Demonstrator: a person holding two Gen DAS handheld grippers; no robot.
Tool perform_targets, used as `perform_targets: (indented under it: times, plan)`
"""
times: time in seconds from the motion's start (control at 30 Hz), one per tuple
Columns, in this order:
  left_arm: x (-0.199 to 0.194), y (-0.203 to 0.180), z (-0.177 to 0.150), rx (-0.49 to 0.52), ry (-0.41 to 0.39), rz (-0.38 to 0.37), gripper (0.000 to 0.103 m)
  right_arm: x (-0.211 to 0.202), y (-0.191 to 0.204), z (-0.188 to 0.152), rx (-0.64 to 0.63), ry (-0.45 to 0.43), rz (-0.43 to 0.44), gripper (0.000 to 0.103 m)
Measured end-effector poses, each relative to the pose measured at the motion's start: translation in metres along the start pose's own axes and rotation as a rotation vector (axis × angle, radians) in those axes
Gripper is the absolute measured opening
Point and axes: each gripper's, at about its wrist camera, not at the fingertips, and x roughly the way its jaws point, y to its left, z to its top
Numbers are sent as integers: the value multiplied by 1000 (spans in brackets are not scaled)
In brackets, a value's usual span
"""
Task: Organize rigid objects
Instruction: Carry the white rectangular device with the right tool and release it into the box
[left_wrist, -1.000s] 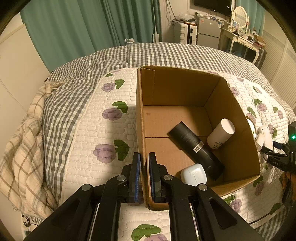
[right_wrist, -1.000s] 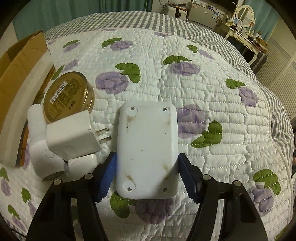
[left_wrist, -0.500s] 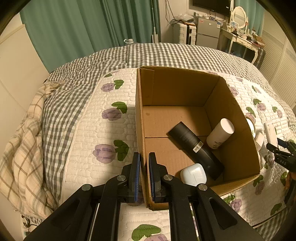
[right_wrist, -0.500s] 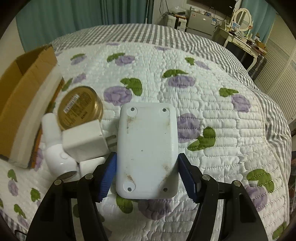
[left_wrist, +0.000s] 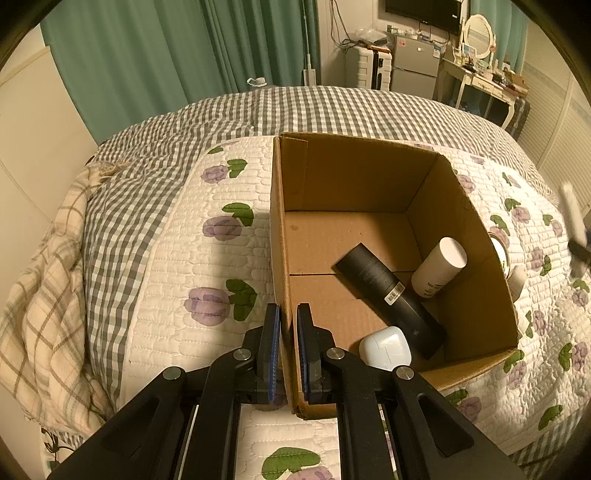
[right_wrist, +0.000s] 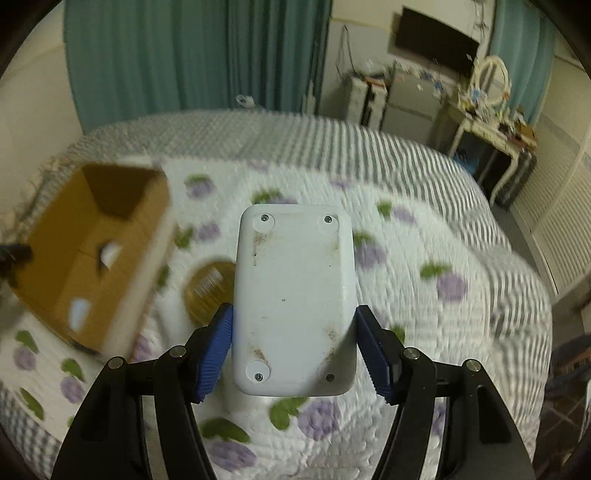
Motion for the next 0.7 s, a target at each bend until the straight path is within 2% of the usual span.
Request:
perform_targets:
  times: [0.2, 0.33, 0.7]
  plan:
    - [0, 1, 0, -6, -1, -15, 8, -28, 48, 45, -99, -92, 62, 65]
    - [0, 2, 1, -5, -1, -18, 8, -33, 89, 62, -155, -122, 118, 65]
    - [-1, 4, 0, -7, -6, -36, 8, -5, 182, 64, -270, -77, 244, 65]
